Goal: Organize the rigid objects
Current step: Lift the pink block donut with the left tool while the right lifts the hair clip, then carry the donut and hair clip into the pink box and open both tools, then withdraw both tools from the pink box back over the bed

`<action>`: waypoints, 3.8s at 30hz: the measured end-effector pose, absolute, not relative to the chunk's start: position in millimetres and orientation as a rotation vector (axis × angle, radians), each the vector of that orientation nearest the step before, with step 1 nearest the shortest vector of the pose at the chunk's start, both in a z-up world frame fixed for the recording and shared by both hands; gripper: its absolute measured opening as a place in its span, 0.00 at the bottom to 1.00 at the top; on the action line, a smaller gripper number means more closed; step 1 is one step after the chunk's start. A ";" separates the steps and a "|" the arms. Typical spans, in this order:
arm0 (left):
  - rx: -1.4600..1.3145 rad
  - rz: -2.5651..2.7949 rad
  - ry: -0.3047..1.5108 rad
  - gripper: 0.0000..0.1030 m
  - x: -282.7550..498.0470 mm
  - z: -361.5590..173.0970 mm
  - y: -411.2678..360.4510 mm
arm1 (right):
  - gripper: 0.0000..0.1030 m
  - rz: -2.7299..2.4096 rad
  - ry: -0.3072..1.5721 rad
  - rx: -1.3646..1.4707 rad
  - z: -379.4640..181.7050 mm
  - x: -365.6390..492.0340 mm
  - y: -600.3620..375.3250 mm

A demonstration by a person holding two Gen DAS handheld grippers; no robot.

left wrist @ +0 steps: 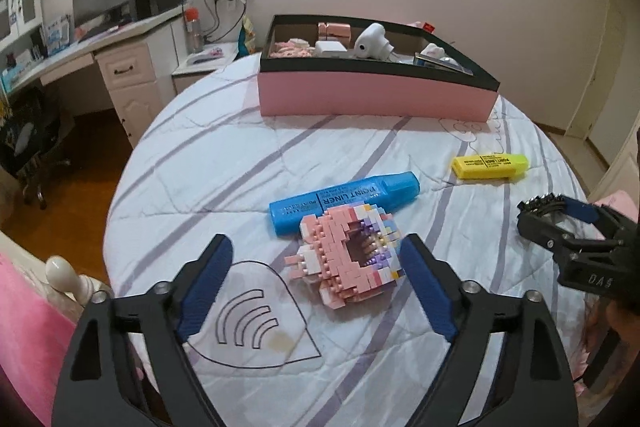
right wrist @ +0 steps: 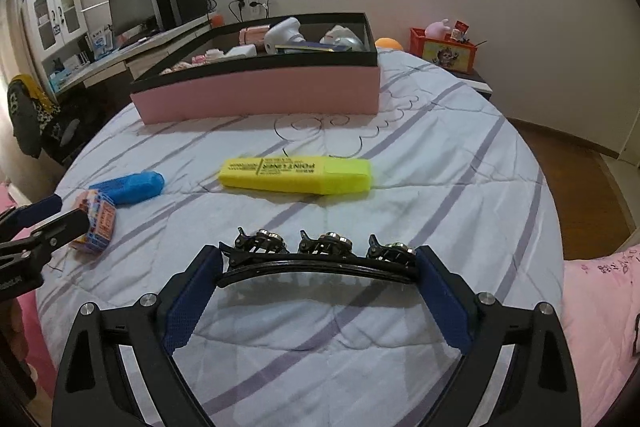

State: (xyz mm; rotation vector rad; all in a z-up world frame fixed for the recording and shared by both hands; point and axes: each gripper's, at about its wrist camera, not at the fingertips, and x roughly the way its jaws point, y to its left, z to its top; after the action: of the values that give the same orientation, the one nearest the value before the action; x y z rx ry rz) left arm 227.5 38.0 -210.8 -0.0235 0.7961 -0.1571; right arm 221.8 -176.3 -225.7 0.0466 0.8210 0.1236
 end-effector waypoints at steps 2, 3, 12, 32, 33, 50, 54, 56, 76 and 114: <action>-0.050 -0.166 0.808 0.87 230.0 -212.7 37.2 | 0.93 0.119 0.822 0.042 -227.9 222.6 -175.5; -0.066 -0.167 0.818 0.88 231.6 -214.0 36.1 | 0.93 0.118 0.821 0.040 -228.3 222.4 -175.1; -0.008 -0.072 0.786 0.65 235.7 -229.7 21.9 | 0.94 0.118 0.833 0.020 -231.2 222.3 -173.2; 0.090 -0.125 0.692 0.65 218.0 -186.5 1.1 | 0.93 0.132 0.714 0.014 -204.1 201.8 -167.8; 0.094 -0.126 0.684 0.65 217.2 -183.2 0.0 | 0.93 0.133 0.705 0.012 -200.5 201.0 -166.9; 0.110 -0.148 0.594 0.65 221.3 -142.8 -10.5 | 0.93 0.165 0.583 0.005 -155.1 202.3 -158.8; 0.109 -0.175 0.578 0.65 234.4 -132.6 -12.8 | 0.93 0.169 0.563 -0.009 -143.8 214.6 -157.5; 0.102 -0.189 0.574 0.65 245.4 -127.1 -13.0 | 0.93 0.172 0.558 -0.017 -138.8 224.0 -157.8; 0.162 -0.244 0.794 0.65 467.9 -153.7 -29.5 | 0.93 0.148 0.732 -0.160 -144.7 446.0 -156.6; 0.124 -0.119 0.375 1.00 266.1 -57.7 8.7 | 1.00 0.302 0.394 -0.018 -55.7 283.7 -161.4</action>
State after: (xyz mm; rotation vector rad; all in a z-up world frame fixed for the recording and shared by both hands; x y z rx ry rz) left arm 266.1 8.7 -57.7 0.1241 0.3755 -0.1186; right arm 283.7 -161.4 -55.7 -0.0177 0.3935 0.3019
